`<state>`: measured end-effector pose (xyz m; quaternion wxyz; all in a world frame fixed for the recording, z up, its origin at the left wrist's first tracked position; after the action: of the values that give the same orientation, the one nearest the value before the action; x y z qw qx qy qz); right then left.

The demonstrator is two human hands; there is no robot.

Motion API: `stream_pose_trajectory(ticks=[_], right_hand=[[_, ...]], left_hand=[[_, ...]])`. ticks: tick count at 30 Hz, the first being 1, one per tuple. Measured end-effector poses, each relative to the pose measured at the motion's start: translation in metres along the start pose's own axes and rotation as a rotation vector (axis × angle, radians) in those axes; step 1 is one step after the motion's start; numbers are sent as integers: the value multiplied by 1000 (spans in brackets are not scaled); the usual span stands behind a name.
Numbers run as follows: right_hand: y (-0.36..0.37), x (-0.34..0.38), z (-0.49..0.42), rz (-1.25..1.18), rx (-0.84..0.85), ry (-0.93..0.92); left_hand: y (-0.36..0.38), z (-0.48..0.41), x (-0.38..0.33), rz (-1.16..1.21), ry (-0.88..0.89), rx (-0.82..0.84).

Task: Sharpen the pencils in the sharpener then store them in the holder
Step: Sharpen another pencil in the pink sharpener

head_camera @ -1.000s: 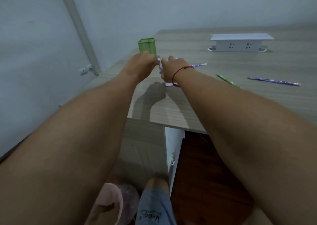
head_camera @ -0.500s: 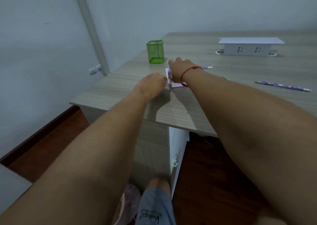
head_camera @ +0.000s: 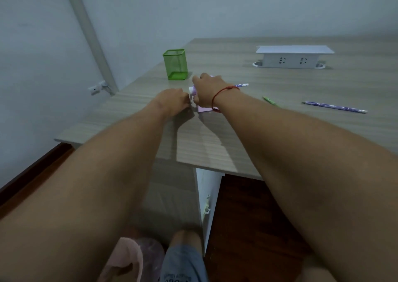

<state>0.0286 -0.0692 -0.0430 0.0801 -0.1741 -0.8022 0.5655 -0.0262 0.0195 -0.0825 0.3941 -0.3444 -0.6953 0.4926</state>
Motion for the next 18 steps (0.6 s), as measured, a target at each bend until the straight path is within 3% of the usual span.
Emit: stream_pose_trajectory(ticks=[13,18], right_hand=[[-1,-1,-2,-14,32,-3],[-2,-7,-5,0,75,52]], left_hand=[[-53,-13,13,-136,49,-233],[-64,-4,3,-85,102,-328]])
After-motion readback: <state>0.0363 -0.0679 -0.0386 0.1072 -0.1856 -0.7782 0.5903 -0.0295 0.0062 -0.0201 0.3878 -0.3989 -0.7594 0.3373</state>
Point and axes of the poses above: each hand's wrist, its own z-axis away from the middle knuckle, its own y-axis out of the palm, x = y × z, the point moved 5 cm from there along -z, towards the middle knuckle, and after that the axes turned 6 degrees about -x, right-handed, at the moved point
